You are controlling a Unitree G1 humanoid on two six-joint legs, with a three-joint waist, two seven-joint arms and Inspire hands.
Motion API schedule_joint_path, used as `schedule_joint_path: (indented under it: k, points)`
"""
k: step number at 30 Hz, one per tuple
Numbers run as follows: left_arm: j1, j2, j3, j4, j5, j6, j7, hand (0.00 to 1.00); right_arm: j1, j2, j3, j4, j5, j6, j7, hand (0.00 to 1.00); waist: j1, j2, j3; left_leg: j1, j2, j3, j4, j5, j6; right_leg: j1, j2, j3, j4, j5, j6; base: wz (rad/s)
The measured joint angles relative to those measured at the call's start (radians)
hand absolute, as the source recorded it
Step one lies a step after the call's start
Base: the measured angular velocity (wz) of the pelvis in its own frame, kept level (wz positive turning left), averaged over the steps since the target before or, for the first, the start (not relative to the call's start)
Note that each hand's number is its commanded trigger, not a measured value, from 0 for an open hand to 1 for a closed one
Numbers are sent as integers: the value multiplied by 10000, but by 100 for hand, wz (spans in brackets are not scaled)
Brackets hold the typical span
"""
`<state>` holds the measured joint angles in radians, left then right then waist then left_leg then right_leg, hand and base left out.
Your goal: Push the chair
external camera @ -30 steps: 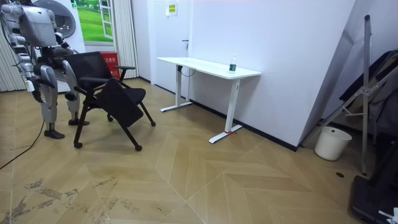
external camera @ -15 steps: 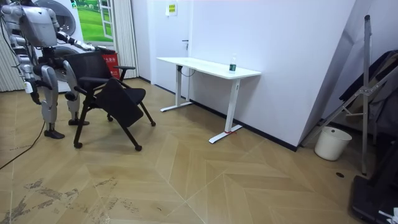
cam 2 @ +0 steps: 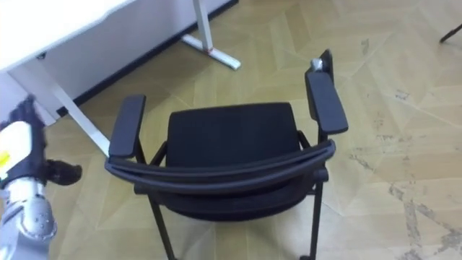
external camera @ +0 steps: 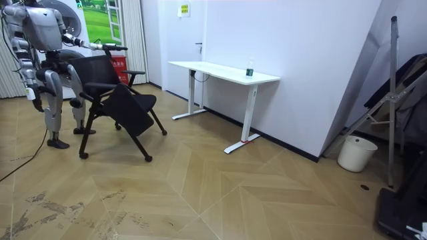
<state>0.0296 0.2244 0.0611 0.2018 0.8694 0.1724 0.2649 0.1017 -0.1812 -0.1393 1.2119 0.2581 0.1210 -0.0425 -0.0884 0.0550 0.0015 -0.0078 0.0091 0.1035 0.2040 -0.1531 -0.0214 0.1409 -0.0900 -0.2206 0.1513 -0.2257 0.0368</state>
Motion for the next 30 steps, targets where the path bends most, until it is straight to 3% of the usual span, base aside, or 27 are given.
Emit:
schedule_joint_path:
  k: [3,4,7,9,15,19,23,24,30]
  points:
    - [8,237,-627,-306,181,217,-903,0,-197,-45,0,141,-72,-26,15,0,-202,28,-14,26,-1,2,-41,0,-1,-9,0,1,-1,0,0,0]
    - [-2,441,-958,-315,220,301,-1316,0,-305,-90,-2,391,-101,-73,13,0,-273,73,-23,28,-2,2,-41,0,-1,-11,-1,0,-1,2,-1,0]
    - [-11,723,-1419,-510,328,554,-2376,0,-504,-152,-3,756,-114,-191,19,0,-450,204,11,24,-3,3,-56,0,-1,-20,-3,0,-2,3,-2,0]
    - [-11,880,-1477,-712,359,733,-3023,0,-553,-198,-28,795,-240,-191,37,0,-562,301,52,-17,-3,-2,-53,0,-1,-49,-6,-7,0,3,-2,0]
    - [-22,1568,-1642,-1635,419,1505,-5507,0,-713,-331,-114,979,-569,-112,136,0,-745,412,25,-58,-5,-21,-8,0,-1,-70,-9,-15,12,3,-2,0]
    - [-261,1998,-1646,-2346,513,1958,-7244,0,-757,-555,-422,1070,-726,-102,217,0,-747,629,135,-161,-13,-51,191,-23,31,-66,-25,-21,43,3,-1,2]
    - [-641,2481,-1633,-3466,665,2097,-8459,0,-777,-633,-424,1219,-722,-114,434,0,-673,730,142,-292,-12,-119,337,-28,39,-126,-25,-1,74,-4,4,5]
    - [-646,2590,-1635,-3828,687,2102,-8751,0,-817,-633,-421,1278,-701,-151,466,0,-681,840,64,-323,-21,-140,371,-33,48,-132,-26,0,71,-4,6,4]
    - [-651,2743,-1636,-5018,874,2208,-10257,0,-817,-682,-497,1483,-649,-247,464,0,-686,898,50,-314,-28,-235,373,-33,48,-124,-31,-25,152,-14,12,2]
